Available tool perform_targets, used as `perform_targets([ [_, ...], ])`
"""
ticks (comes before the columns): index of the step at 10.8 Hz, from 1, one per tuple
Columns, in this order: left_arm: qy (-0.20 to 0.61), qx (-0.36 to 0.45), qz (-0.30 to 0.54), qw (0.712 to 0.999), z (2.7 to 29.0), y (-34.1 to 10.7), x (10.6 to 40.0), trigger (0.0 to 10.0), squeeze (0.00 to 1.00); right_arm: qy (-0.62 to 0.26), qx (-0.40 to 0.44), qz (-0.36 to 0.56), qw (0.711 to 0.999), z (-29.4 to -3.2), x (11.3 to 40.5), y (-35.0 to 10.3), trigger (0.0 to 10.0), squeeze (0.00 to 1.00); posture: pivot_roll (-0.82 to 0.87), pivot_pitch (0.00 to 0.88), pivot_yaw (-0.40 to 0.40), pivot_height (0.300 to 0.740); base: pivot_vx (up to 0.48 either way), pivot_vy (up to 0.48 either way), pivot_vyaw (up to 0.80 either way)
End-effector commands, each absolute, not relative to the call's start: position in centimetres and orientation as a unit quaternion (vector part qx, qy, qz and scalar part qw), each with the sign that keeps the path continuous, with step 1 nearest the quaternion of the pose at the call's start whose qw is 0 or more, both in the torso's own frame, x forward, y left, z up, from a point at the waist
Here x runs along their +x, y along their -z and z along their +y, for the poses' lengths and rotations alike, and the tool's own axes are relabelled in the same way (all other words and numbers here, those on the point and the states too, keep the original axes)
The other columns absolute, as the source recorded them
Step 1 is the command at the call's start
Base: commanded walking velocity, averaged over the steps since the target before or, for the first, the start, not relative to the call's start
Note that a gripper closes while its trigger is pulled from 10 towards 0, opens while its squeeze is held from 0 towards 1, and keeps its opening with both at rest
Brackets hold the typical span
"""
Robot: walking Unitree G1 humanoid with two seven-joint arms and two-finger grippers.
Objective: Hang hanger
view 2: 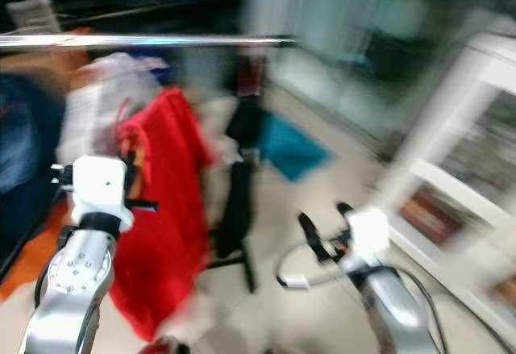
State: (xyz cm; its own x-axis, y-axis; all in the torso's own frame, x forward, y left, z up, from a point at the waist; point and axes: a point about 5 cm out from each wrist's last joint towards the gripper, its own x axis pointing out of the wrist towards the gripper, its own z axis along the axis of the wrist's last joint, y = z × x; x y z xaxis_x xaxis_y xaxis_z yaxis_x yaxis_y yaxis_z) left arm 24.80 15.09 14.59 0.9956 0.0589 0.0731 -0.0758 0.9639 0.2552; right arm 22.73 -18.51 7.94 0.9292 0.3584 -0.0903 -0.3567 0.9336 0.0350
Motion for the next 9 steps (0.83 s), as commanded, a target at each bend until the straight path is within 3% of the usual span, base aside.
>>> perform_targets([
  [1,-0.042,0.124,-0.035,0.991,14.8,-14.8,25.5,10.0,0.00,-0.185,0.020,0.066,0.980,-18.1,22.6,-7.2,10.0,0.04,-0.02,0.063,-0.064,0.740,0.000,0.000,0.69],
  [2,-0.036,0.129,-0.035,0.990,14.7,-14.7,25.5,10.0,0.00,-0.182,0.025,0.068,0.981,-17.9,22.8,-7.1,10.0,0.05,-0.02,0.065,-0.063,0.740,0.000,0.000,0.68],
  [3,-0.034,0.123,-0.029,0.991,15.1,-14.3,25.9,10.0,0.00,-0.180,0.009,0.071,0.981,-17.4,23.1,-6.7,10.0,0.00,-0.03,0.064,-0.055,0.740,0.000,0.000,0.00],
  [5,-0.019,0.120,-0.037,0.992,15.0,-14.5,26.5,10.0,0.00,-0.166,0.013,0.059,0.984,-16.7,23.2,-7.0,10.0,0.00,-0.05,0.058,-0.046,0.740,0.126,0.000,0.00],
  [9,0.050,0.120,-0.077,0.988,14.6,-16.1,28.1,10.0,0.00,-0.129,0.001,0.038,0.991,-16.1,22.9,-7.1,10.0,0.00,-0.06,0.045,-0.023,0.740,0.476,0.000,0.00],
])
